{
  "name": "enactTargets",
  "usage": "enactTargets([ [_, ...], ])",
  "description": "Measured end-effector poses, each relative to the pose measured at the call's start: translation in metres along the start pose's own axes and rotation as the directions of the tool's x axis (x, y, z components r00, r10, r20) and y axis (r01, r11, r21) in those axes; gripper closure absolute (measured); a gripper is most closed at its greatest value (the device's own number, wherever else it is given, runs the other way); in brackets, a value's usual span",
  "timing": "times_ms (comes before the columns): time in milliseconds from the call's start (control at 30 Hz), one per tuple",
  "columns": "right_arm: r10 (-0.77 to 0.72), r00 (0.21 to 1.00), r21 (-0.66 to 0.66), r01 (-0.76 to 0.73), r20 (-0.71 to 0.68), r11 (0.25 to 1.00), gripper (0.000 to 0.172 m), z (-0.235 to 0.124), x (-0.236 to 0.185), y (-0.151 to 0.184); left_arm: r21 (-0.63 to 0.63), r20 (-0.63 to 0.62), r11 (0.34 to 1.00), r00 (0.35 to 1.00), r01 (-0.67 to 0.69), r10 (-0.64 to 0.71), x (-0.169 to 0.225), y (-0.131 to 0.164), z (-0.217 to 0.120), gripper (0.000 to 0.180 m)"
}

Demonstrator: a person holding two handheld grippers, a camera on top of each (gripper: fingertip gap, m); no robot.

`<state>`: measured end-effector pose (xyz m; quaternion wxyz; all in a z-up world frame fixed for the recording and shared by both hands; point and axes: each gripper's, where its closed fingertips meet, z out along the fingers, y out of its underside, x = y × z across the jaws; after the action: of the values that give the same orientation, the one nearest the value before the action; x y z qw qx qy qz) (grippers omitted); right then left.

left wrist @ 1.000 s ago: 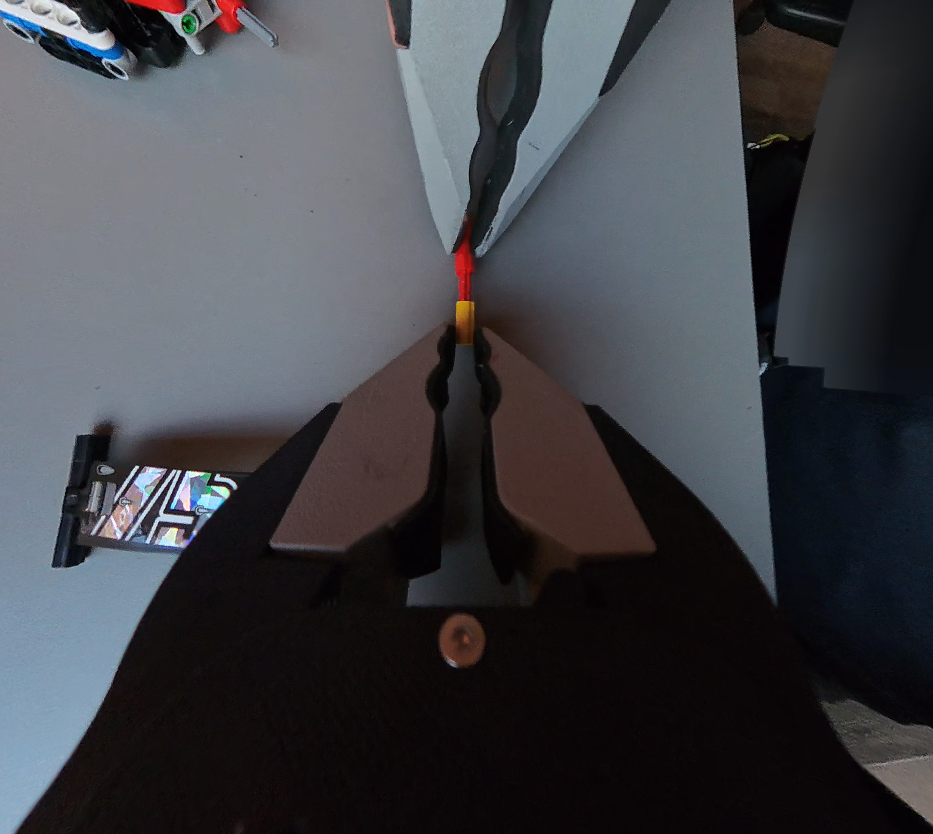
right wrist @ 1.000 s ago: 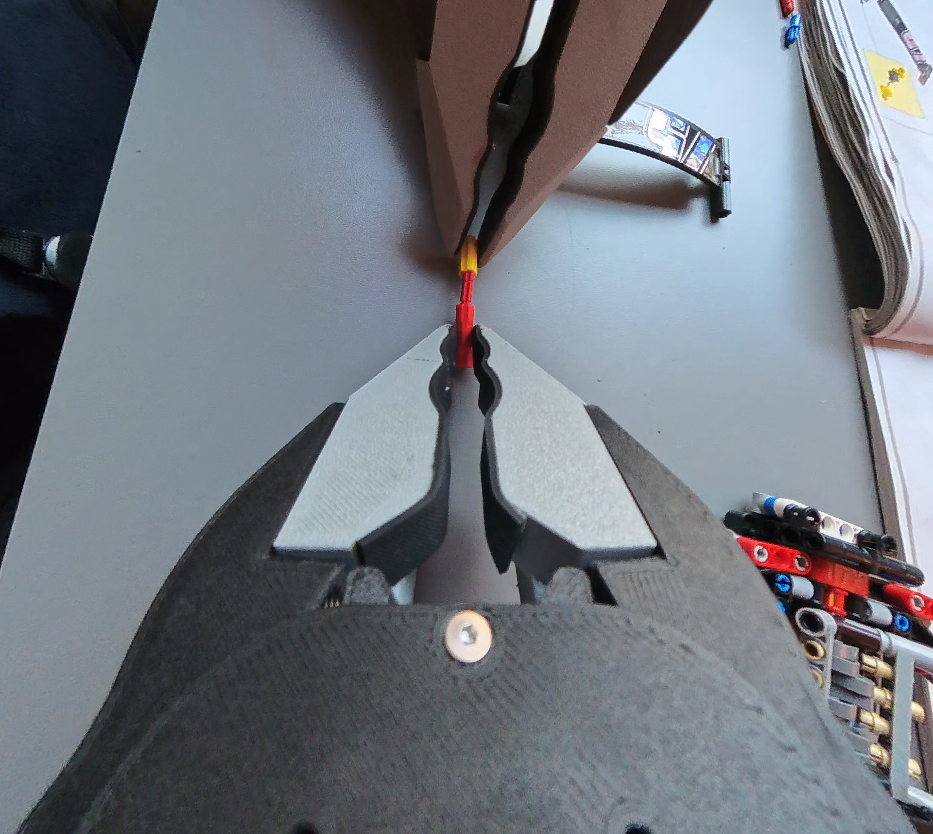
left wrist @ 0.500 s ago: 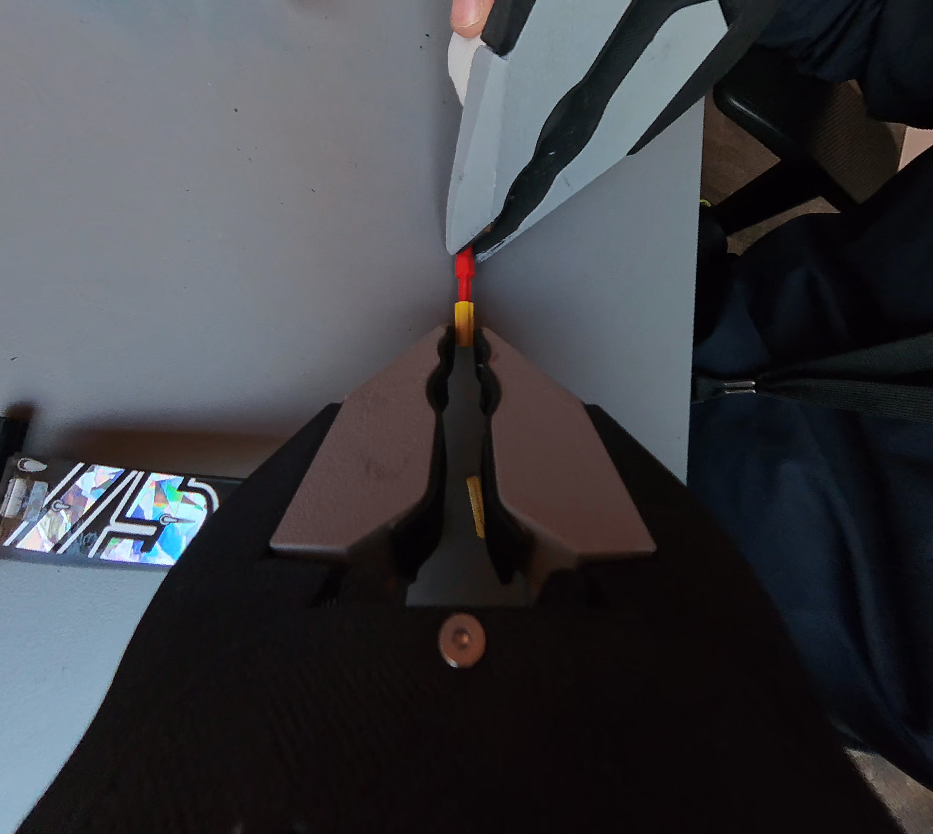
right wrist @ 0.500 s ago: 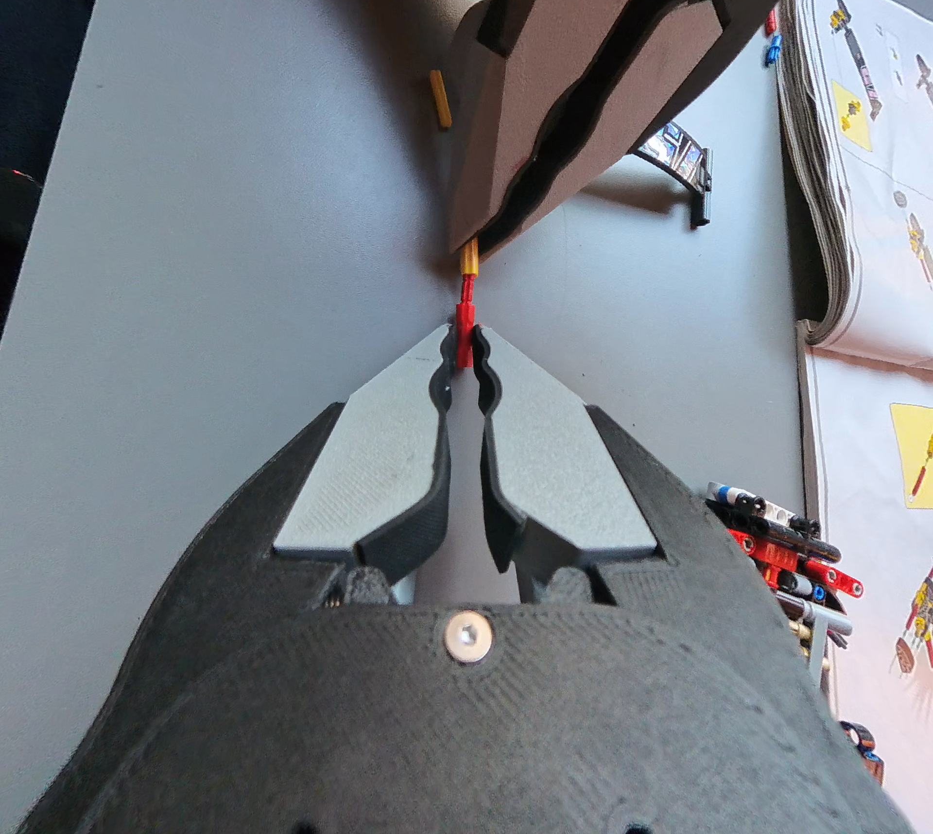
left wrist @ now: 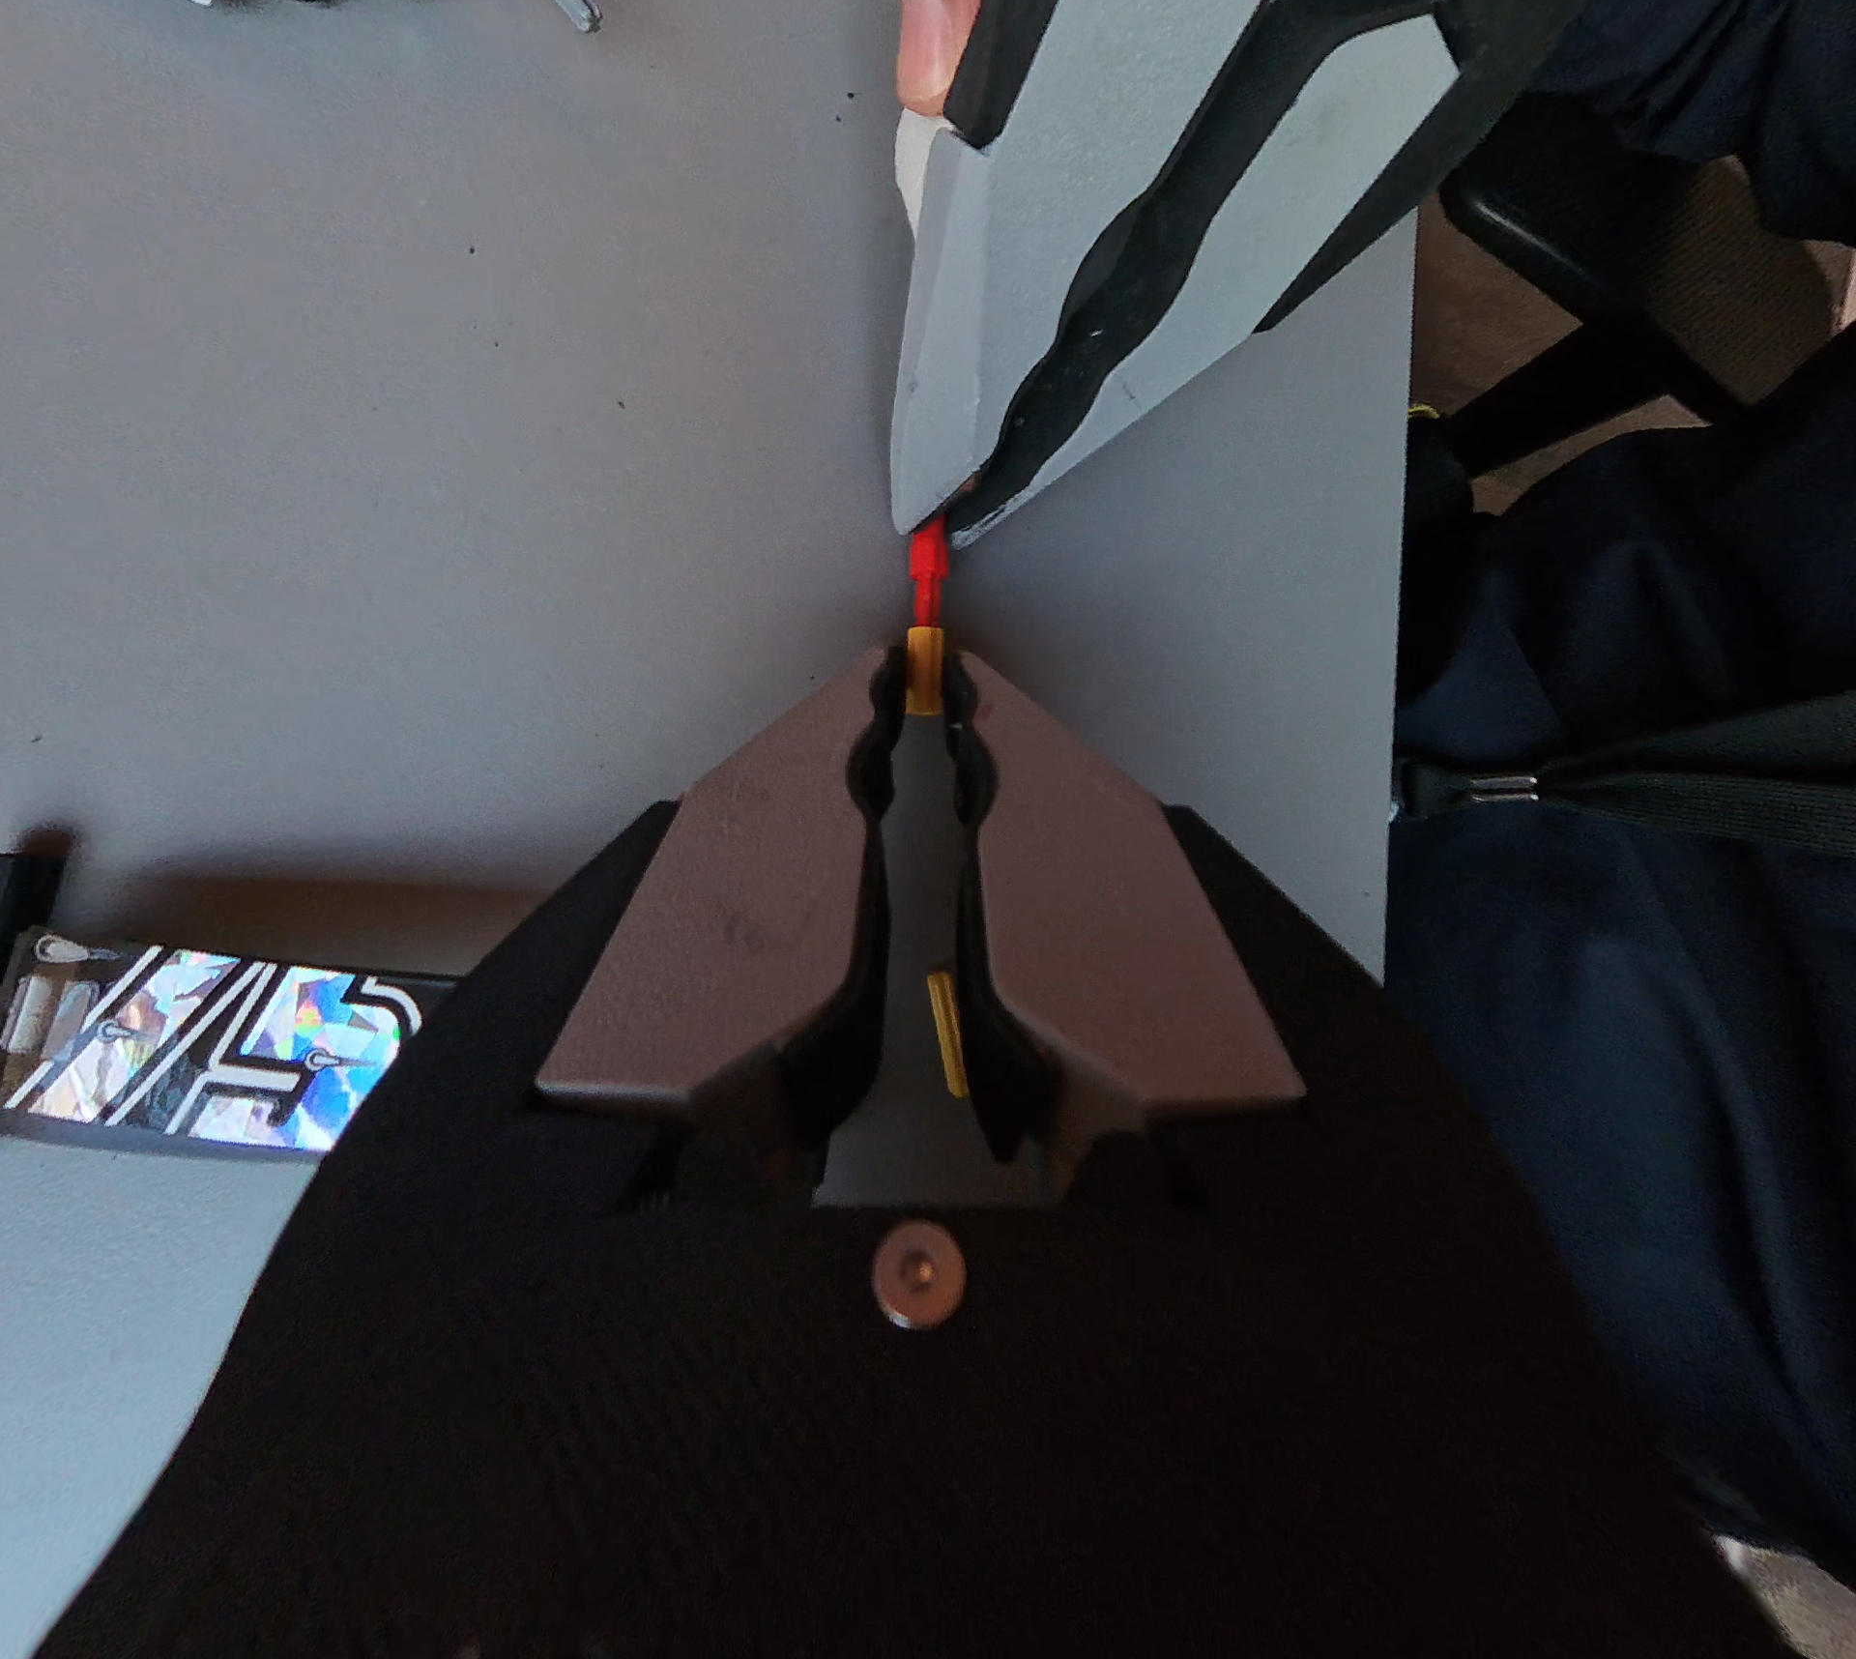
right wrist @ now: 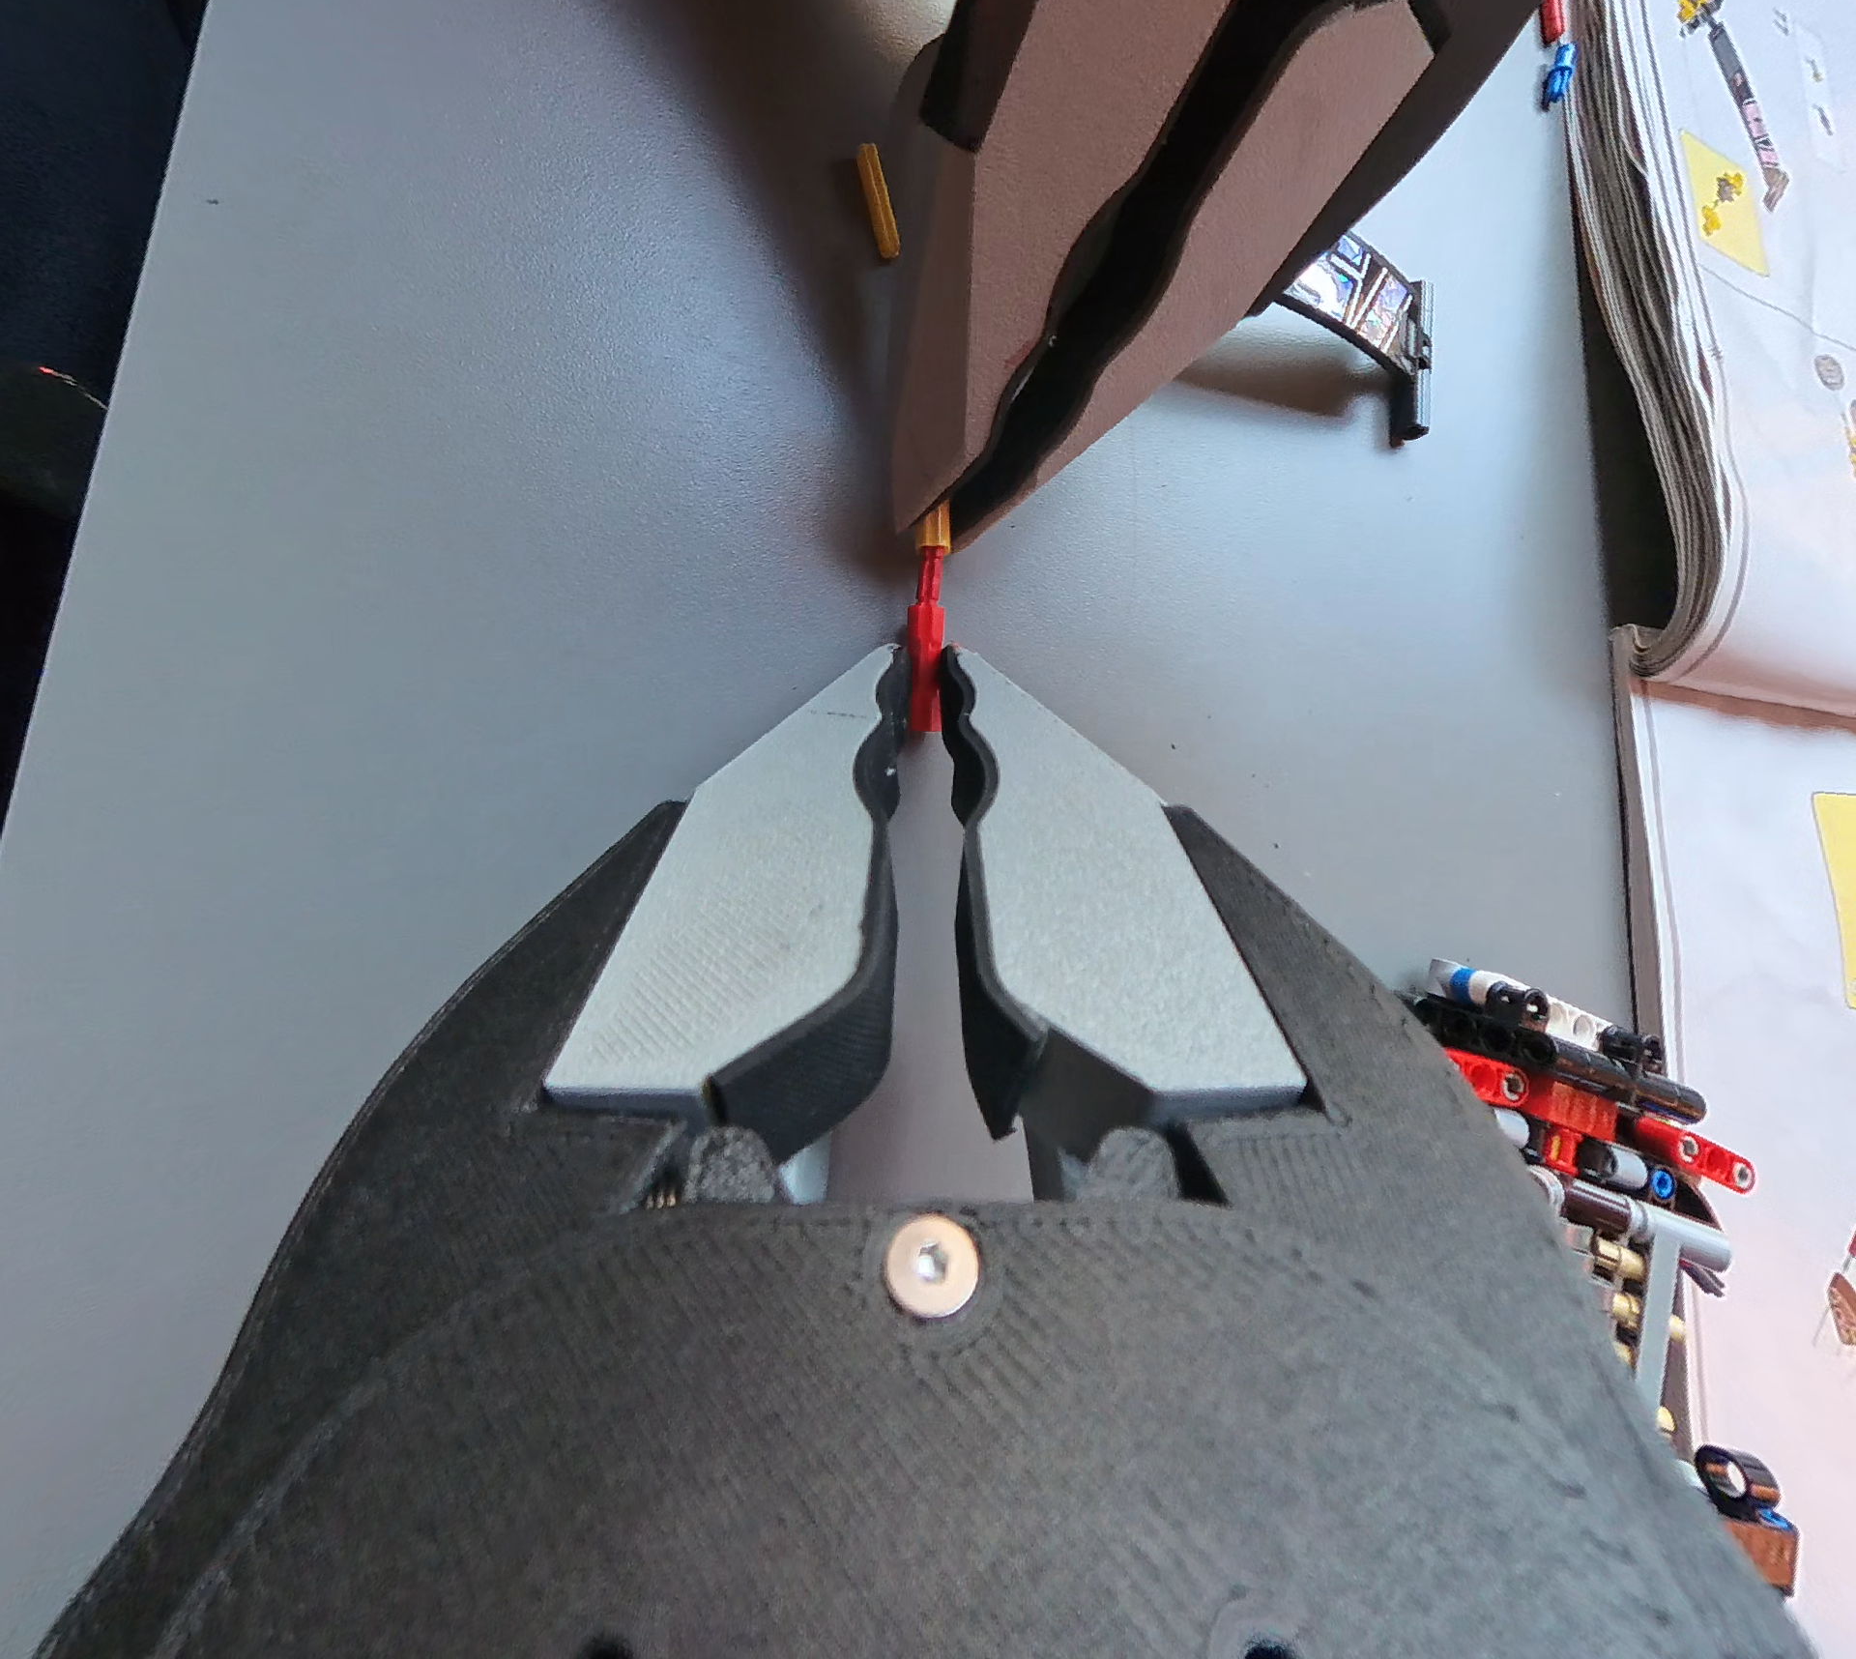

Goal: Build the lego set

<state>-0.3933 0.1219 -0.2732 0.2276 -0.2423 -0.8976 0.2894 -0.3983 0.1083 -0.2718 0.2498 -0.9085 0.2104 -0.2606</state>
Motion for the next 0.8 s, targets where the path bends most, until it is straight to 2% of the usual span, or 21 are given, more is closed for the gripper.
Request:
enactTargets([
  [167,-0.02,1.0,-0.032,0.02,0.003,0.999,0.17,0.0003,-0.0024,-0.0009,-0.061,-0.003,0.998,1.0,0.004,-0.004,0.0036,0.0022,0.0007,0.176],
  [500,0.134,0.987,-0.032,-0.132,0.084,0.991,0.169,0.0008,-0.0047,-0.0025,-0.108,0.019,0.992,0.998,0.065,-0.064,0.0032,0.0029,0.0003,0.177],
  [800,0.154,0.981,-0.006,-0.154,0.121,0.988,0.169,0.0029,-0.0076,-0.0062,-0.192,-0.014,0.981,0.999,0.033,-0.036,0.0043,0.0064,-0.0014,0.177],
])
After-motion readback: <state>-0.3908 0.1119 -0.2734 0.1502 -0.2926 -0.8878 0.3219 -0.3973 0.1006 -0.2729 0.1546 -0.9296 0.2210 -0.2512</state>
